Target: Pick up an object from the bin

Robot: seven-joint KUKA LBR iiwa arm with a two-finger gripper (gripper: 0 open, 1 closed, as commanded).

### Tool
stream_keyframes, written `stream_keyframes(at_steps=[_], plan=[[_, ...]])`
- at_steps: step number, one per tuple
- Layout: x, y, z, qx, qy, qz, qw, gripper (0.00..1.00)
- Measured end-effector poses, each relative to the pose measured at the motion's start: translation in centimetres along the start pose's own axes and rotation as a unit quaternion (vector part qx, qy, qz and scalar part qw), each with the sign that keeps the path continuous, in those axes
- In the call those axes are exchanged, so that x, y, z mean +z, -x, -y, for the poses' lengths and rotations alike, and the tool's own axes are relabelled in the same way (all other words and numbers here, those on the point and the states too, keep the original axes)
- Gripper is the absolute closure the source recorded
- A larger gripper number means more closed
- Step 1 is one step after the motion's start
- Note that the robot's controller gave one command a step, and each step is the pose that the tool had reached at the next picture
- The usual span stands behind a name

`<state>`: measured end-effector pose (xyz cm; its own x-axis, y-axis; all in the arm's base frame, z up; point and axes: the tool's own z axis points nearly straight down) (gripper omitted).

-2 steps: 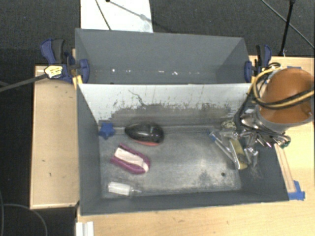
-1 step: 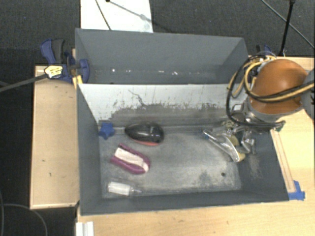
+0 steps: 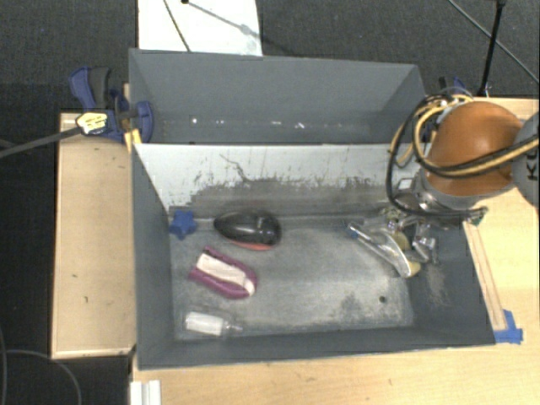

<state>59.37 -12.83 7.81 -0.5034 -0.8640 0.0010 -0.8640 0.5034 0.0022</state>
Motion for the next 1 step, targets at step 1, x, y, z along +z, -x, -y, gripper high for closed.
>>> stream_keyframes(at_steps=[1], plan=[[-0.04, -0.15, 0.13, 0.006, 0.001, 0.0028, 1.0, 0.0]])
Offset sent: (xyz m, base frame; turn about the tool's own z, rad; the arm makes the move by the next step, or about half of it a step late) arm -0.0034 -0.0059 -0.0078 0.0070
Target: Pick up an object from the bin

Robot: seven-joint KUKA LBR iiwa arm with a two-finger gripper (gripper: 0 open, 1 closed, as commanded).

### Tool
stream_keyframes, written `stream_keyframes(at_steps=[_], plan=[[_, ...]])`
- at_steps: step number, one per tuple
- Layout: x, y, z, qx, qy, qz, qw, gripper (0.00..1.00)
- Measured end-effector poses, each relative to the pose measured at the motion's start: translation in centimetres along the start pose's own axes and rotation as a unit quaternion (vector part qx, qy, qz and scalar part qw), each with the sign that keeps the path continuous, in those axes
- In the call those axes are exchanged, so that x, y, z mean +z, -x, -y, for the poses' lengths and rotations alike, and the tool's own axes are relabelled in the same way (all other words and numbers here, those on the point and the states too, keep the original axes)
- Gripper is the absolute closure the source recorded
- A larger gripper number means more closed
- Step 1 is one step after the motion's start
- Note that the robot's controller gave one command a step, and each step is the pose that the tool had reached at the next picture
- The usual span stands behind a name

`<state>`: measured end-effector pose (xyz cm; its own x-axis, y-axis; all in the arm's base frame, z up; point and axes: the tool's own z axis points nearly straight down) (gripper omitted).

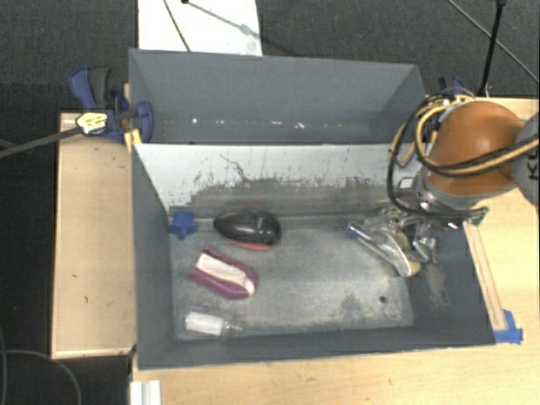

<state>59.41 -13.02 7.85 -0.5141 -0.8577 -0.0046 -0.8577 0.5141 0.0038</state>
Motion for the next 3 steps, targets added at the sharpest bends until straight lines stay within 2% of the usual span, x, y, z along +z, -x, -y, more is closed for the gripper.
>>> stream_keyframes(at_steps=[1, 2, 3], plan=[[0.1, 0.2, -0.6, -0.042, -0.002, -0.0005, 0.9991, 0.0], [-0.1, 0.1, -0.5, -0.039, -0.003, -0.0013, 0.9992, 1.0], [-17.2, 0.4, -6.0, -0.061, -0.006, -0.0006, 0.9981, 1.0]])
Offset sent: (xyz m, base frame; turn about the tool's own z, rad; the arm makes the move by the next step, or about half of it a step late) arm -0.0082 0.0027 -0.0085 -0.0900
